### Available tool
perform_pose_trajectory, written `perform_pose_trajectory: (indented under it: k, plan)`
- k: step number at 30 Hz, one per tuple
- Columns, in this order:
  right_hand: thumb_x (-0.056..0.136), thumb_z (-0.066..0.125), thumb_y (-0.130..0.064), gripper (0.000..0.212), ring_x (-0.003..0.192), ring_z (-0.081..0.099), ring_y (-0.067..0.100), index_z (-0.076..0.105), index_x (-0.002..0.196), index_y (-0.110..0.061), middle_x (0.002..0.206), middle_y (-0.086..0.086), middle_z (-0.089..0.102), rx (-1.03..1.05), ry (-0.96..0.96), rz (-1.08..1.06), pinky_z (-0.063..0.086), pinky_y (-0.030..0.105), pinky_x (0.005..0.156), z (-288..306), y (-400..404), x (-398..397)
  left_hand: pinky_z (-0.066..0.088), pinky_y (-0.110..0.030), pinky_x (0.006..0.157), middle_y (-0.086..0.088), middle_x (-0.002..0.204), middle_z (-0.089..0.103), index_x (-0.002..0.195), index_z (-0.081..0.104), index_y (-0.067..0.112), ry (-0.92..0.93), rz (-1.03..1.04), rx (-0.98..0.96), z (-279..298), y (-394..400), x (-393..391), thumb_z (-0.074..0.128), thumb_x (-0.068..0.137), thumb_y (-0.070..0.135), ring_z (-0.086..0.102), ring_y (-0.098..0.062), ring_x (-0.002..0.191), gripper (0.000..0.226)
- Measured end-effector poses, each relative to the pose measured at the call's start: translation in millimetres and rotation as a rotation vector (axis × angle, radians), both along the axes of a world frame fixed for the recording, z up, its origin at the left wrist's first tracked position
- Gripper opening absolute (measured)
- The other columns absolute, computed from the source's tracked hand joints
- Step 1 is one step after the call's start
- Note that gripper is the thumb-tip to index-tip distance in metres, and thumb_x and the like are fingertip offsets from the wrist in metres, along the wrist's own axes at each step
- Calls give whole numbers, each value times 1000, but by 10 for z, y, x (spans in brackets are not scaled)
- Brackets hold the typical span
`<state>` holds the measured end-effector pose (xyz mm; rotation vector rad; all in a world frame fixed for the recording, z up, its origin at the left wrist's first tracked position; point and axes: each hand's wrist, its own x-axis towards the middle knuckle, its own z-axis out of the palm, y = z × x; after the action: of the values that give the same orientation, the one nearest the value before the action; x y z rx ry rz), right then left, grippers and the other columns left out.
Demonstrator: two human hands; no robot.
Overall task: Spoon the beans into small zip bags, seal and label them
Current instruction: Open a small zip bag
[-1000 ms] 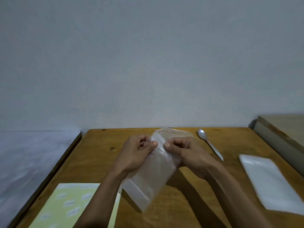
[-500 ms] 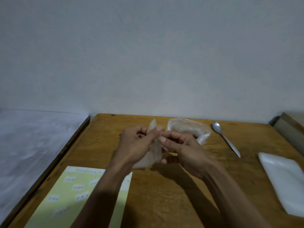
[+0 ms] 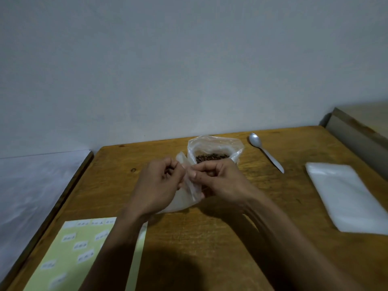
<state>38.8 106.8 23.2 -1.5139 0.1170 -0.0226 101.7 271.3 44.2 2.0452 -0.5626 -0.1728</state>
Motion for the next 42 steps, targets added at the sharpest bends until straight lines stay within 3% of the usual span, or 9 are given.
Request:
perform_pose_trajectory:
  k: [8,16,18,20,22,24,28,36,42]
  plan:
    - [86,73,-4,13,61,70,12,74,78,-14,71,3,72,-372,-10,-343,63,34,59,-19,65,15,57,-51,67,-11,68,70,73,63,4,-192,101,204,90,11,-85,65,87,21,71,-27,71,22]
    - [91,69,-11,18,89,68,0,74,100,-26,104,-16,70,-590,-174,-202,58,18,71,7,129,-44,60,-43,68,0,66,70,76,67,16,-125,94,121,211,0,0,74,85,38,67,-14,64,25]
    - [92,68,-8,22,94,67,1,76,107,-22,108,-13,72,-514,-126,-246,60,21,77,5,98,-47,55,-34,77,5,103,66,105,64,25,-127,4,181,198,61,4,78,70,59,61,-8,89,51]
    - [92,67,-6,22,95,68,4,76,107,-19,110,-9,72,-376,-80,-268,62,28,80,22,75,-72,45,-37,103,12,145,38,144,37,35,-136,-155,404,175,106,-14,77,49,79,39,-10,129,112]
    - [92,67,-4,20,92,70,7,77,103,-18,107,-6,73,-212,-44,-253,63,32,77,59,55,-87,32,-39,112,18,149,23,156,13,36,-182,-257,529,151,92,-57,84,49,75,24,-9,134,134]
    - [90,70,-4,18,87,72,9,77,101,-17,104,-5,73,-176,-30,-234,63,30,73,97,59,-96,32,-32,109,18,142,27,157,12,31,-240,-286,553,105,55,-54,87,58,65,27,-6,125,128]
    - [83,78,-11,14,81,59,-4,79,91,-23,97,-19,66,-709,-153,-247,51,14,67,88,16,-75,34,-34,113,8,153,28,156,15,28,-309,-311,602,68,21,2,85,61,63,33,-12,132,123]
    - [80,80,-22,34,98,68,-4,74,112,-30,104,-14,76,-767,-89,169,59,28,87,68,-202,-11,39,-34,110,13,147,34,153,23,33,-277,-372,588,-48,22,56,83,68,58,34,-8,128,107]
    - [89,72,-23,7,82,64,-3,74,92,-29,90,-16,71,-708,-42,-297,50,21,72,107,-383,-68,40,-19,91,18,136,37,149,28,34,-207,-246,352,-322,15,85,79,69,63,38,-3,120,99]
